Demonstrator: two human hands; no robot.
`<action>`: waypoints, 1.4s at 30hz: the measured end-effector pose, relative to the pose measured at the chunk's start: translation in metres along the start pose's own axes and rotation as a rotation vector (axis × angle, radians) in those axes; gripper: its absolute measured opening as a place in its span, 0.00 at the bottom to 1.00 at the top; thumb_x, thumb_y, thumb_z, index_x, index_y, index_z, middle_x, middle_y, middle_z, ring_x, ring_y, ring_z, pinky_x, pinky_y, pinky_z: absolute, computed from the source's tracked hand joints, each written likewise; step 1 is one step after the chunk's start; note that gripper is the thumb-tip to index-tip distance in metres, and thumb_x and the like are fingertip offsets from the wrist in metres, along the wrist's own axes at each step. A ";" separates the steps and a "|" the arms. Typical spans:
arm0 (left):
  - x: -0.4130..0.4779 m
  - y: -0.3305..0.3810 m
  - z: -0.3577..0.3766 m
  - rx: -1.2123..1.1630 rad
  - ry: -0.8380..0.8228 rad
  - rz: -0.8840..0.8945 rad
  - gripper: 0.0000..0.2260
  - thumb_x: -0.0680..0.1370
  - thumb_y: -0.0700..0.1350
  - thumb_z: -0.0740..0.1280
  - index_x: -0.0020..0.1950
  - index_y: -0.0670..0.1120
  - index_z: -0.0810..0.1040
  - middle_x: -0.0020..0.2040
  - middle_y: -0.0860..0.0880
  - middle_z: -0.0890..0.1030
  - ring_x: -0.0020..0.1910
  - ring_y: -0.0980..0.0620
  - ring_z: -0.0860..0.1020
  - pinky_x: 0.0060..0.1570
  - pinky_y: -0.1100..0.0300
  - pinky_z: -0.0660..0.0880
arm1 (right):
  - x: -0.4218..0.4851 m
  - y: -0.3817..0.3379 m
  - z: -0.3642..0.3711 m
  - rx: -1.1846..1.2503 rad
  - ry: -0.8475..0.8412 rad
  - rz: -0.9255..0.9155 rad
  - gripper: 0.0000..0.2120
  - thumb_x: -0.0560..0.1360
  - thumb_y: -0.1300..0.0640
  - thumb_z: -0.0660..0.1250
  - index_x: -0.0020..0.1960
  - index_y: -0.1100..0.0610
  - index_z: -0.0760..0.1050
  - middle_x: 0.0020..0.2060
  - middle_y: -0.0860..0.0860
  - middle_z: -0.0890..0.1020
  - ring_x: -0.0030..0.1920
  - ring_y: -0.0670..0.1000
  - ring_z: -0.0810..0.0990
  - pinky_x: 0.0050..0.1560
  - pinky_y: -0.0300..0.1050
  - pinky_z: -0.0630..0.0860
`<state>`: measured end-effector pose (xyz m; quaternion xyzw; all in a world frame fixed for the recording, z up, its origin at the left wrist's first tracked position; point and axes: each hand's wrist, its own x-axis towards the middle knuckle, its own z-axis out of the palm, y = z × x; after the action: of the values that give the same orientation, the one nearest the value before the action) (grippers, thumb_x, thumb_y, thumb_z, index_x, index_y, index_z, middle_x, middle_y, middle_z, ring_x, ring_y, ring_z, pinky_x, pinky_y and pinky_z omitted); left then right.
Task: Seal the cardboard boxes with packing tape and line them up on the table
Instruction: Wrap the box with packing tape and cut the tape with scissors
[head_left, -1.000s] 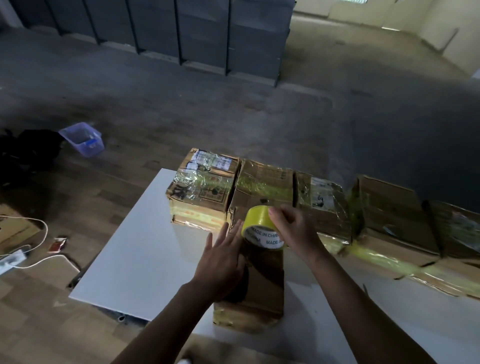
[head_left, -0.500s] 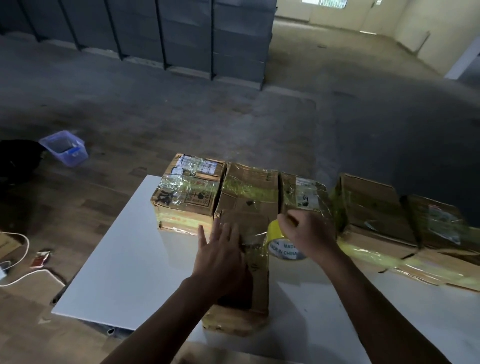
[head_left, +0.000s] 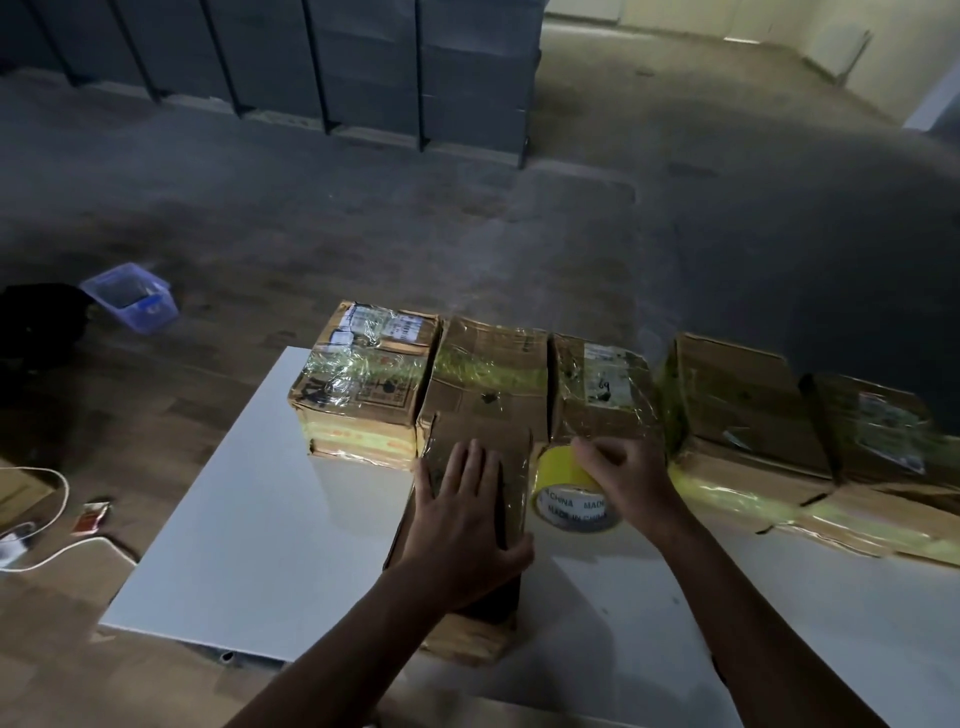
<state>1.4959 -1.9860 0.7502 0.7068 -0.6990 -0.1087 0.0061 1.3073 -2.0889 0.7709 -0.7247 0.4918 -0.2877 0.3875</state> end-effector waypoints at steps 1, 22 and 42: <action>0.000 -0.001 0.000 -0.004 -0.001 0.000 0.47 0.67 0.71 0.40 0.79 0.45 0.42 0.79 0.45 0.41 0.78 0.48 0.38 0.72 0.37 0.39 | -0.001 0.008 -0.002 -0.020 -0.010 0.007 0.20 0.78 0.53 0.65 0.28 0.54 0.73 0.22 0.45 0.69 0.26 0.43 0.67 0.30 0.40 0.64; -0.013 -0.012 -0.016 -0.254 -0.004 -0.221 0.41 0.76 0.65 0.59 0.79 0.49 0.41 0.79 0.51 0.41 0.77 0.38 0.40 0.69 0.30 0.50 | -0.006 0.025 0.050 -0.027 0.005 0.005 0.17 0.78 0.52 0.65 0.31 0.55 0.72 0.24 0.48 0.71 0.26 0.42 0.68 0.30 0.39 0.65; -0.037 -0.125 0.051 -1.378 -0.069 -0.332 0.33 0.75 0.52 0.65 0.76 0.59 0.54 0.75 0.48 0.65 0.71 0.46 0.67 0.70 0.47 0.66 | 0.019 -0.031 0.130 -0.097 -0.162 -0.009 0.18 0.76 0.35 0.59 0.35 0.46 0.71 0.29 0.44 0.72 0.33 0.41 0.71 0.35 0.40 0.65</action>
<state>1.6105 -1.9390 0.6855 0.6355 -0.3538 -0.5480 0.4131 1.4330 -2.0634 0.7279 -0.7657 0.4689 -0.2060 0.3891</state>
